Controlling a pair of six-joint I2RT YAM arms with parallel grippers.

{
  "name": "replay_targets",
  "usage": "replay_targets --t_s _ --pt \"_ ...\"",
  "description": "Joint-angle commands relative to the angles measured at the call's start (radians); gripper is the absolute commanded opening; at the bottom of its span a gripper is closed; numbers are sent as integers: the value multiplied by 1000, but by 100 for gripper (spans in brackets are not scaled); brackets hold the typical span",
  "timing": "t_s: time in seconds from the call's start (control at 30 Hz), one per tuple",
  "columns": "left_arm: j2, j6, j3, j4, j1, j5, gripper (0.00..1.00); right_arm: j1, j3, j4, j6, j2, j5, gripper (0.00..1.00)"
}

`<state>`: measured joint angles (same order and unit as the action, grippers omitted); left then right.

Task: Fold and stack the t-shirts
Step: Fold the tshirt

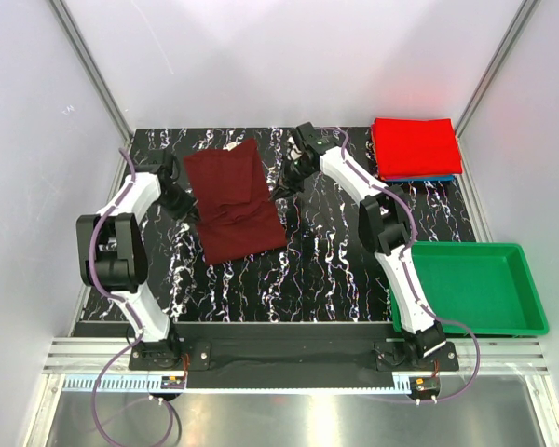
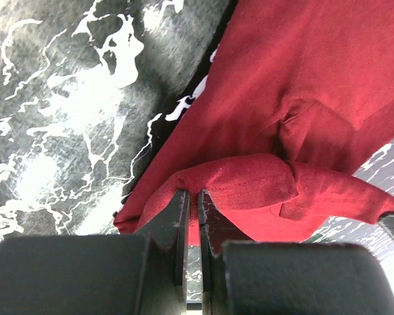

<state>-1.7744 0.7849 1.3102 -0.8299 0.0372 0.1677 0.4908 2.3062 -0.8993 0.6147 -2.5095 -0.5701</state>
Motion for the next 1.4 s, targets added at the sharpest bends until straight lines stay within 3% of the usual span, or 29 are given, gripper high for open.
replay_targets --t_s 0.0,0.37,0.47,0.57,0.8,0.97,1.07,1.37 --pt "-20 -35 61 63 7 30 0 -4 73 85 40 -9 -37 1" --pt "-118 -52 144 58 23 44 1 -35 98 125 106 -78 -28 1" --pt "-160 -64 179 52 27 64 10 -46 98 134 117 -94 -40 2" --pt "-174 -84 225 37 33 56 26 -57 101 145 128 -103 -45 16" --pt "-96 -105 291 -21 53 -98 43 -77 105 154 119 -77 -47 39" --pt "-14 -105 175 11 41 -93 43 -77 105 143 91 -68 -54 35" --pt "-2 -116 106 104 32 13 42 -77 90 135 82 -68 -70 28" --pt "-80 -248 124 196 24 6 43 -77 9 73 -39 -8 -91 34"
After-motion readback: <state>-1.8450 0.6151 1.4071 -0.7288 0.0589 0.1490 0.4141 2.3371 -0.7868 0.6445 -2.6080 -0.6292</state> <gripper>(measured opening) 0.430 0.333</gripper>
